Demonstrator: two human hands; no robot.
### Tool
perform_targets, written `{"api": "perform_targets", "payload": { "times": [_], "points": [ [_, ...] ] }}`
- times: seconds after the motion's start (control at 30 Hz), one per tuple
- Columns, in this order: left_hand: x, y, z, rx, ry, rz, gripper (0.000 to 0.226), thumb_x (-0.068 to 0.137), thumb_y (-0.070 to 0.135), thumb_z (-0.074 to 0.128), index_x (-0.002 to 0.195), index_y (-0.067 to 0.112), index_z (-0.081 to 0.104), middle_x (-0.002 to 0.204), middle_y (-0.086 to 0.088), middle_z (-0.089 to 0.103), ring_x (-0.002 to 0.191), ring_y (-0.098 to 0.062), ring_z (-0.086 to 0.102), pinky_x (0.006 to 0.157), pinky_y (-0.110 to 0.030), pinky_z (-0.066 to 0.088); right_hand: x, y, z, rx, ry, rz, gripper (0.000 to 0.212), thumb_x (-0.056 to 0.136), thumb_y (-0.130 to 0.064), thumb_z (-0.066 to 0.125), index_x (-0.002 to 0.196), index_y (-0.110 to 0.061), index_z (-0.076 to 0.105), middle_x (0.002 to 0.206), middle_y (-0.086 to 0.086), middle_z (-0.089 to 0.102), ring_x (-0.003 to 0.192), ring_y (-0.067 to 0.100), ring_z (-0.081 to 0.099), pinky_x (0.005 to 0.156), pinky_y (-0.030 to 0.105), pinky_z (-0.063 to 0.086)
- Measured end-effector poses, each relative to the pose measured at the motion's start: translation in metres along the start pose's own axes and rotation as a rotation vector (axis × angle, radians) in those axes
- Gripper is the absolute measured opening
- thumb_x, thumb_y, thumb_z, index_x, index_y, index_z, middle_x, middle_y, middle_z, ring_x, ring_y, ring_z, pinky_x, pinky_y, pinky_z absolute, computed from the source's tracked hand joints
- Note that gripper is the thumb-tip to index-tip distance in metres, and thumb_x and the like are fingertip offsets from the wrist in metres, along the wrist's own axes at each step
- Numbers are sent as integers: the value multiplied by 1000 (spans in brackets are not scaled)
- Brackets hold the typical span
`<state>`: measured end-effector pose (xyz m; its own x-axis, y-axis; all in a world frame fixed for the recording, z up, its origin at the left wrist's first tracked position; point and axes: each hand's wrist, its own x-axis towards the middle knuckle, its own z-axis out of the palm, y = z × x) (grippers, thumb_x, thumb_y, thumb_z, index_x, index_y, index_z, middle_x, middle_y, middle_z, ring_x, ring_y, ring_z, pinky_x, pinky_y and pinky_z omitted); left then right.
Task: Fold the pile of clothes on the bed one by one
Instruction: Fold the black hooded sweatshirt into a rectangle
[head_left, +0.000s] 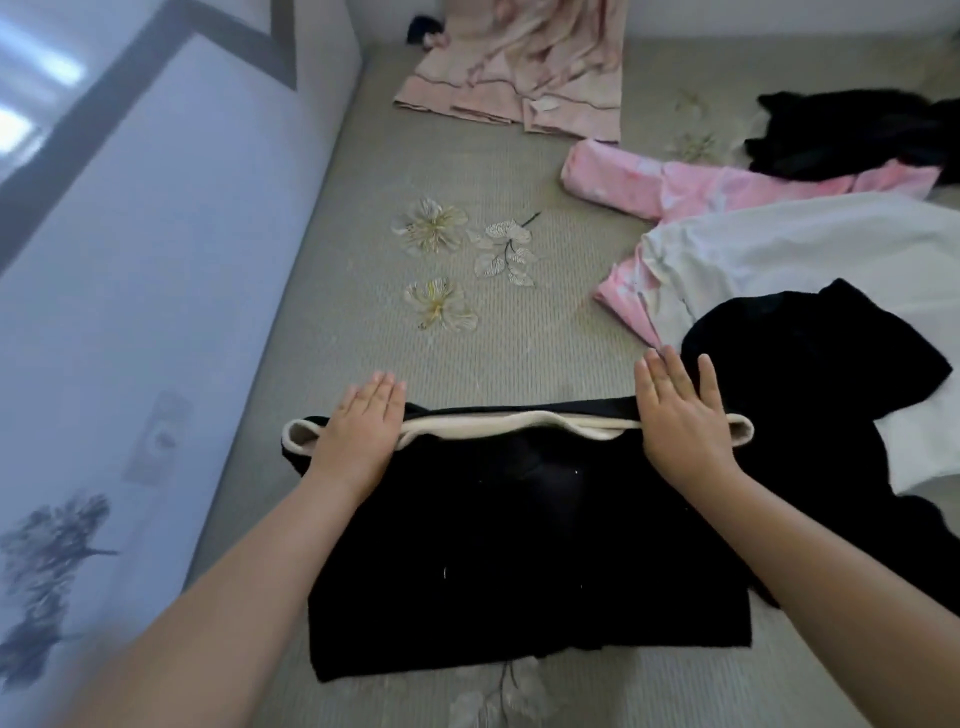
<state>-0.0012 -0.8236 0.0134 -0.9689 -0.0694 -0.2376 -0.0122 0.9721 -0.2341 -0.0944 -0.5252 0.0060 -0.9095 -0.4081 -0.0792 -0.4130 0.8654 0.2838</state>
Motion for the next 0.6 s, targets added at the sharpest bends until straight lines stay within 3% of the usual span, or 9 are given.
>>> {"api": "perform_targets", "payload": {
  "times": [0.13,0.2,0.3,0.37,0.43,0.53,0.6],
  "points": [
    [53,7,26,-63,-85,-144,55,98,10,25,144,2,-4,154,-15,-2,142,-26,-4,114,-42,-1,37,-11,29,-50,-122,56,55,94,-8,22,145,-5,0,155,11,2,143,27,-6,105,50,-18],
    [66,16,39,-260,-90,-315,59,95,5,29,145,5,-3,154,-13,-5,142,-25,-7,113,-48,0,45,-16,42,-25,-162,141,58,94,-8,25,146,-7,-1,155,11,-1,142,27,-9,108,54,-13],
    [60,32,52,-605,107,-457,64,87,-3,37,144,1,7,153,-19,3,142,-28,-4,112,-51,-2,37,-26,45,149,-65,260,67,85,1,42,145,-4,13,154,17,7,142,32,-2,107,57,-9],
    [39,48,57,-718,323,-344,55,86,1,40,138,-5,25,147,-28,20,139,-35,8,110,-54,4,14,-39,44,263,185,211,58,79,1,51,135,0,37,144,24,32,138,37,17,107,58,1],
    [12,70,57,-721,436,-117,50,85,17,39,132,0,35,140,-27,33,135,-36,19,103,-56,13,-12,-57,41,341,343,43,45,83,-14,47,127,-5,46,135,22,46,134,34,27,112,53,5],
    [1,94,63,-577,285,136,51,83,34,40,129,12,45,136,-22,42,131,-39,30,96,-61,16,-29,-77,44,377,182,-150,45,86,-30,41,123,-11,56,132,17,51,130,35,37,110,52,10],
    [10,96,71,-569,76,58,55,87,43,42,134,15,44,143,-23,33,135,-36,19,103,-58,12,-21,-76,51,313,1,-110,47,86,-36,51,123,-9,57,133,18,50,126,38,41,107,58,16]
  ]
}}
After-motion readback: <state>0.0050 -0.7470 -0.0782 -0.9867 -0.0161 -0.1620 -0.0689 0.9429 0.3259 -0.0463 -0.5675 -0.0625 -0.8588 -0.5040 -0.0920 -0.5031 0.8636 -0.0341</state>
